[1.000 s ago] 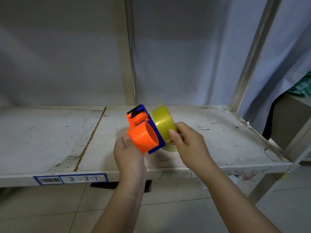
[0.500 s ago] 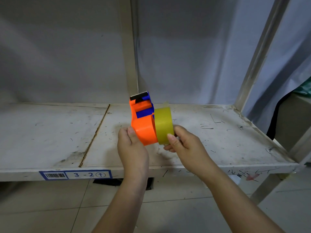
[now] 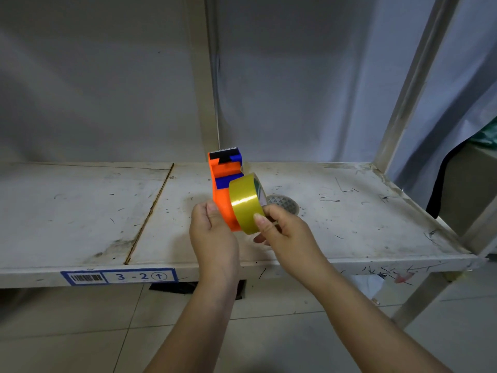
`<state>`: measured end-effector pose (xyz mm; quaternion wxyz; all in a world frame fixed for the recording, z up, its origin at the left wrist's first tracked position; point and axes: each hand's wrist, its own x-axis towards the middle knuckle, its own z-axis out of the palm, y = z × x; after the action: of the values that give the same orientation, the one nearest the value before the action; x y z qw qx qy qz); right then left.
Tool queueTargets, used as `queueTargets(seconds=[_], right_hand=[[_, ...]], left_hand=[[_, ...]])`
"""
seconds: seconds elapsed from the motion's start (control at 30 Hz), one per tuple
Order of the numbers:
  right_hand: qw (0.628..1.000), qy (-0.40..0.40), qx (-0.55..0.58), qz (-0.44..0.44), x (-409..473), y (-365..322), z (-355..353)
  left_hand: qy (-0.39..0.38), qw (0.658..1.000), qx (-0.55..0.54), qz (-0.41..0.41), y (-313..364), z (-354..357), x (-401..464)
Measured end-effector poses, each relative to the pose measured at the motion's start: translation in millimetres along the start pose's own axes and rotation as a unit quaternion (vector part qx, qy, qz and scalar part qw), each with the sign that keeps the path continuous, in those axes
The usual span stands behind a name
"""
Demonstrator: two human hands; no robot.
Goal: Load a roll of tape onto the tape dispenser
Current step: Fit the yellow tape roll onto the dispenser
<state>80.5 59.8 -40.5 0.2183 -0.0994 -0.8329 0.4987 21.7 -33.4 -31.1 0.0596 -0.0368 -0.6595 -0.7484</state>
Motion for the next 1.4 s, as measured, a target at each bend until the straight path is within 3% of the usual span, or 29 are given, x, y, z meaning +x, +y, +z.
queueTargets(seconds=[0.1,0.17,0.3,0.43,0.63,0.73,0.9,1.0,1.13,1.27,1.4], right_hand=[[0.975,0.089,-0.197,-0.046,0.6,2.8,-3.8],[0.961,0.114,-0.241,-0.068,1.3,-0.1,-6.6],[0.999,0.053,0.002,0.007,9.4,-3.7,-11.9],[0.996,0.054,0.058,0.030,11.7,-3.6,-1.3],[0.966,0.008,0.253,0.047,9.0,-6.0,13.4],[0.963,0.022,0.264,0.046,9.8,-7.9,5.0],[0.983,-0.030,0.173,0.057,5.1,-14.8,-5.1],[0.990,0.014,0.133,0.053,9.3,-21.2,-18.7],[0.994,0.096,0.000,0.044,15.5,-19.6,-34.0],[0.989,0.110,-0.093,0.038,14.8,-14.1,-32.2],[0.971,0.101,-0.197,0.087,11.2,-4.6,-24.8]], left_hand=[[-0.013,0.997,-0.063,-0.042,3.6,1.2,0.4],[-0.015,0.995,-0.084,-0.054,6.4,3.1,0.1],[-0.025,0.993,-0.099,-0.065,9.3,7.8,-4.0],[-0.056,0.982,-0.147,-0.109,9.3,10.0,-9.8],[-0.102,0.967,-0.194,-0.130,13.3,10.1,-13.4],[-0.165,0.956,-0.197,-0.144,21.2,7.4,-10.9],[-0.116,0.987,-0.048,-0.099,14.7,2.3,-6.4],[-0.100,0.994,0.012,-0.031,11.4,-2.9,-3.0],[-0.141,0.986,0.073,0.048,11.1,-9.4,1.3],[-0.190,0.971,0.123,0.073,7.8,-16.0,8.3],[-0.218,0.955,0.188,0.073,4.2,-22.5,25.6]])
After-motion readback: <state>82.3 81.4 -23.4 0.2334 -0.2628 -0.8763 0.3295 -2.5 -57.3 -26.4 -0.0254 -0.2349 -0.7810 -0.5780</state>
